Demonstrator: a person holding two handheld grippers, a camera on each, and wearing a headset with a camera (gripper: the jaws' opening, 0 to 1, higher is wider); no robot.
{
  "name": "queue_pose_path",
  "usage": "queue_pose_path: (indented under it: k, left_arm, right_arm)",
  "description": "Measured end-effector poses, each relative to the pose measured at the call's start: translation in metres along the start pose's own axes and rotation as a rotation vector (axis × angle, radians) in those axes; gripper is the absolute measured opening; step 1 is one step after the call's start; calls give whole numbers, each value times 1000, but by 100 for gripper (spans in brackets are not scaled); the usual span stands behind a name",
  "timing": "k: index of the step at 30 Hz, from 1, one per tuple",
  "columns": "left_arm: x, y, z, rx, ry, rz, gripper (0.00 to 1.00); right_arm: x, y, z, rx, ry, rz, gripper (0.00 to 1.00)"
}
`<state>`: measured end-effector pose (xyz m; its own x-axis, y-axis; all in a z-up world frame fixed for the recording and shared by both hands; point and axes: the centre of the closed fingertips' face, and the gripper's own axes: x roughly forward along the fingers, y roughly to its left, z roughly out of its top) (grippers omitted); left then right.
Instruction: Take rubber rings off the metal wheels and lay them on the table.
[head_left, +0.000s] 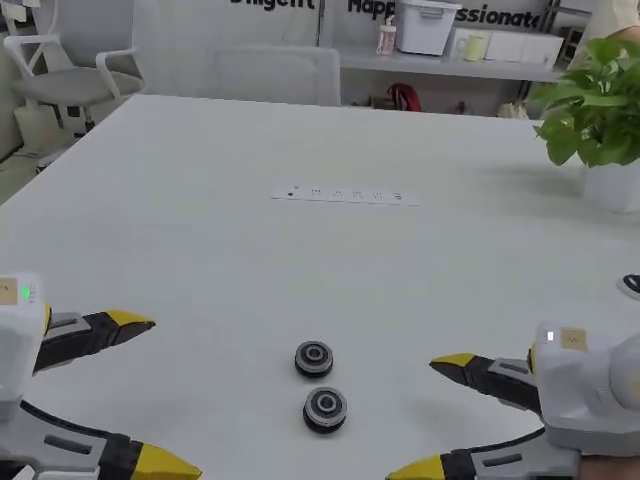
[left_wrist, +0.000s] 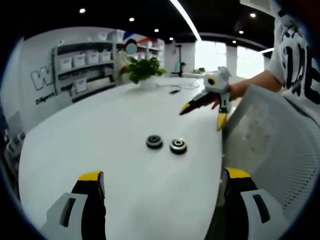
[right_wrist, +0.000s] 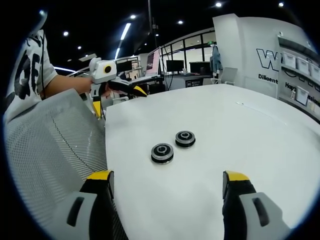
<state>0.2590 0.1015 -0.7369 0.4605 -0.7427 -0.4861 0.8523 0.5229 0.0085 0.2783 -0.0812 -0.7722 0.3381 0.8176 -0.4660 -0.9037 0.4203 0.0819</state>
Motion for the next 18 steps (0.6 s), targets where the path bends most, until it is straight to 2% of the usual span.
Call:
queue_pose_path:
  k: [6,11,15,18]
  left_arm:
    - [3,-2,-2,4,11,-13,100]
    - [5,-4,-2,-1,10,-26,100]
    - [7,-4,-3,1,17,-34,100]
    - [9,-5,-1,13,11,-44,95]
  right_arm:
    - [2,0,1,-12,3,1,85]
    - [1,0,5,0,-19,-4,80]
    - [3,-1,3,-29,-1,-1,75]
    - [5,-2,3,-45,2,2,70]
